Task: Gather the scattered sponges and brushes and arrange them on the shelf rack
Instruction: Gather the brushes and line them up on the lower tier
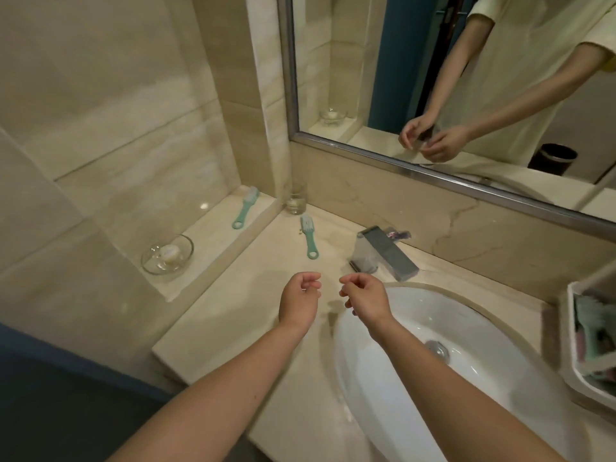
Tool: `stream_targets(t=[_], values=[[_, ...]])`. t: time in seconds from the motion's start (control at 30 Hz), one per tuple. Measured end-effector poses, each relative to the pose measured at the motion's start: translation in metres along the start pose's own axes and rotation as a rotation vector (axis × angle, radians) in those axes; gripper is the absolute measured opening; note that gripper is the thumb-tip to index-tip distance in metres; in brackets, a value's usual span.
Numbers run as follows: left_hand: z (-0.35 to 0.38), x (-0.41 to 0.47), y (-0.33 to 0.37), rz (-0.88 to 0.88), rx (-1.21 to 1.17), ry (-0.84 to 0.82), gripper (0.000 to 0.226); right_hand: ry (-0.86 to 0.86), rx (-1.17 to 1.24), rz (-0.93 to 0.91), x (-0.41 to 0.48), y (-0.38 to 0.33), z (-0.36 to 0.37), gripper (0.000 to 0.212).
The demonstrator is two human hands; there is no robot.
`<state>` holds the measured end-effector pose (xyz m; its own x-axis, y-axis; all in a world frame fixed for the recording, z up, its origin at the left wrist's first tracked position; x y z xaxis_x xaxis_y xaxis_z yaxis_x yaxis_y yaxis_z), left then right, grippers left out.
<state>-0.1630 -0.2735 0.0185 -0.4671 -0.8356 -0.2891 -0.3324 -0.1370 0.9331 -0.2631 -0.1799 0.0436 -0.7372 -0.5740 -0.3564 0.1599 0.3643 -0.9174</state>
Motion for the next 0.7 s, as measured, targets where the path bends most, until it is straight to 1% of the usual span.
stream_targets(t=[0.17,0.33,0.47,0.53,0.63,0.7], values=[[-0.027,0.046,0.001,-0.047,-0.011,-0.008,0.031,0.005,-0.050,-0.001,0.036,-0.012,0.045,0.014],[-0.033,0.093,0.005,-0.102,-0.062,-0.035,0.030,0.030,-0.158,-0.013,0.082,-0.022,0.074,0.012],[-0.025,0.135,0.007,-0.210,-0.148,-0.072,0.026,0.045,-0.271,0.003,0.122,-0.024,0.085,0.020],[-0.018,0.155,0.004,-0.258,-0.161,-0.097,0.028,0.037,-0.310,0.022,0.141,-0.023,0.088,0.026],[-0.009,0.180,-0.002,-0.299,-0.132,-0.114,0.036,0.043,-0.315,0.038,0.167,-0.022,0.092,0.035],[-0.003,0.191,-0.005,-0.323,-0.132,-0.115,0.034,0.045,-0.295,0.064,0.181,-0.021,0.096,0.034]])
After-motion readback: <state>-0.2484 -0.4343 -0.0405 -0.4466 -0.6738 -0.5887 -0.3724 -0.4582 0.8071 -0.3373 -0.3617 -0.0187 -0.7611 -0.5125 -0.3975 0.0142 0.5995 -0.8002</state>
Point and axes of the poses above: each hand's wrist, its own x-axis towards the middle knuckle, its own z-axis out of the palm, y = z × x, the point moved 2 cm from there along x, towards the middle knuckle, and after that the axes turned 3 degrees about x, right-handed, at the moved point
